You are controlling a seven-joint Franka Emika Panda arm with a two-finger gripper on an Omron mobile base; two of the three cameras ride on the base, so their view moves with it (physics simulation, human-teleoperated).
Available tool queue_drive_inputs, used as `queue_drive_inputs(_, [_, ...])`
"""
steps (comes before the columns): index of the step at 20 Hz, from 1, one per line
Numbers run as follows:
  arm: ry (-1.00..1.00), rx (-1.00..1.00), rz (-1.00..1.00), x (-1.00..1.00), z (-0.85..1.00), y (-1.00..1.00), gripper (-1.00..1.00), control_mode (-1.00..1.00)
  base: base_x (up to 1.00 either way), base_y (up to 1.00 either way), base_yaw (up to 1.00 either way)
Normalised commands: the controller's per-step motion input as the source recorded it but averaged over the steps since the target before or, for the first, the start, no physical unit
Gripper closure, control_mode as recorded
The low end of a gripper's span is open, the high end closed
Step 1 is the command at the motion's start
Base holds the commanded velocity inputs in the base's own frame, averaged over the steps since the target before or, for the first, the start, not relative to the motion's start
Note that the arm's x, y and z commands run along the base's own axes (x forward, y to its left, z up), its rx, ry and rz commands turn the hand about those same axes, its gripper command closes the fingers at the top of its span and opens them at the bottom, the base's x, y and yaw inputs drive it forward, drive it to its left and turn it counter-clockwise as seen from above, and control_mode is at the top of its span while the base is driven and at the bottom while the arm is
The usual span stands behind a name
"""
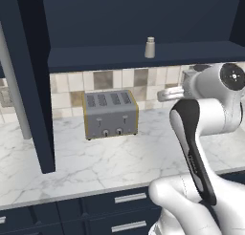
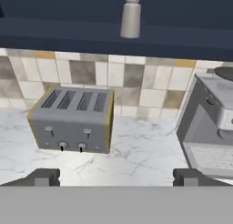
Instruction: Retrieve the shaker from the cabinet and place it next the steak on a plate on the dining table.
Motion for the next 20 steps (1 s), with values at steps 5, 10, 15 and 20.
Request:
queue_drive_inputs(5, [-0.10,0.00,0.00,0.00,0.59,0.00,-1.00,-1.00,0.00,0.00,0.00])
queue_drive_inputs(10, [-0.03,0.00,0.00,0.00,0.43,-0.01,-1.00,-1.00,0.00,0.00,0.00])
queue_drive_inputs(15, [0.00,0.00,0.00,0.05,0.25,0.00,-1.00,-1.00,0.00,0.00,0.00])
queue_drive_inputs(20, [0.00,0.00,0.00,0.20,0.12,-0.05,-1.00,-1.00,0.00,0.00,0.00])
